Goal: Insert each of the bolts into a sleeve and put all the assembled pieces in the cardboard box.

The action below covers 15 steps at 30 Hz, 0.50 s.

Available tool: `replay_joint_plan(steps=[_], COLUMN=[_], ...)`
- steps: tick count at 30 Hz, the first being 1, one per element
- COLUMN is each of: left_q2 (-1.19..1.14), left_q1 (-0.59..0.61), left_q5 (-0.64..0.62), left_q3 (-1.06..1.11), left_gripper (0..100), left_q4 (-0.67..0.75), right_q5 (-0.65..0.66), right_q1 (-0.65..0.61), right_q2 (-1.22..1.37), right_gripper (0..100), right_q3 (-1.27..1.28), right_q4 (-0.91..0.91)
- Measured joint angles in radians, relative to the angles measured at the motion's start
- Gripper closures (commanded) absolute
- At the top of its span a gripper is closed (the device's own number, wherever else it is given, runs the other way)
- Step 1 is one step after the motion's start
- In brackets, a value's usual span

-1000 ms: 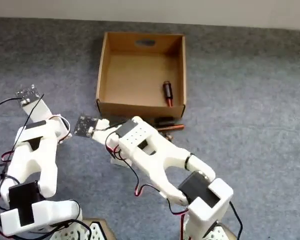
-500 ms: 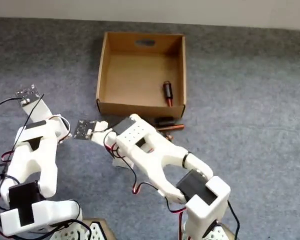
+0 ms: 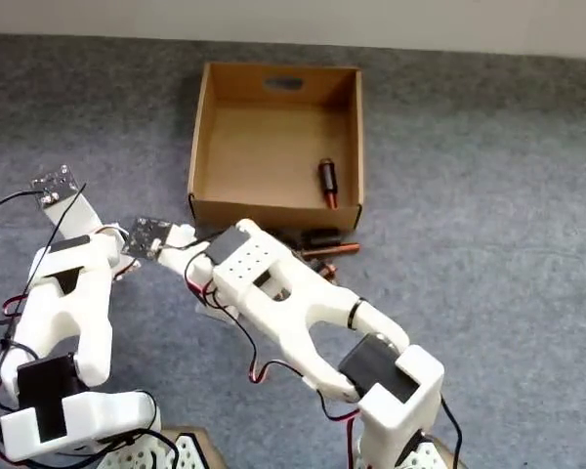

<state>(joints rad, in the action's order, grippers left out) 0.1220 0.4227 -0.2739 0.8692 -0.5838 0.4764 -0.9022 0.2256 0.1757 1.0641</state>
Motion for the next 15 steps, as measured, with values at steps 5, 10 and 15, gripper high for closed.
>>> replay_joint_plan(steps=[5, 10, 15], left_q2=[0.0, 0.0, 0.0], left_q1=[0.0, 0.0, 0.0], left_q5=[0.0, 0.0, 0.0], left_q3=[0.0, 0.0, 0.0], left_gripper=[96, 96, 96], left_q4=[0.0, 0.0, 0.0], right_q5=[0.0, -0.002, -0.003], right_q1=[-0.002, 0.002, 0.003], right_q2=[0.0, 0.0, 0.0], right_gripper=[74.5, 75.7, 96.9], right_q3=[0.069, 0.149, 0.164], right_q4=[-0.077, -0.15, -0.167])
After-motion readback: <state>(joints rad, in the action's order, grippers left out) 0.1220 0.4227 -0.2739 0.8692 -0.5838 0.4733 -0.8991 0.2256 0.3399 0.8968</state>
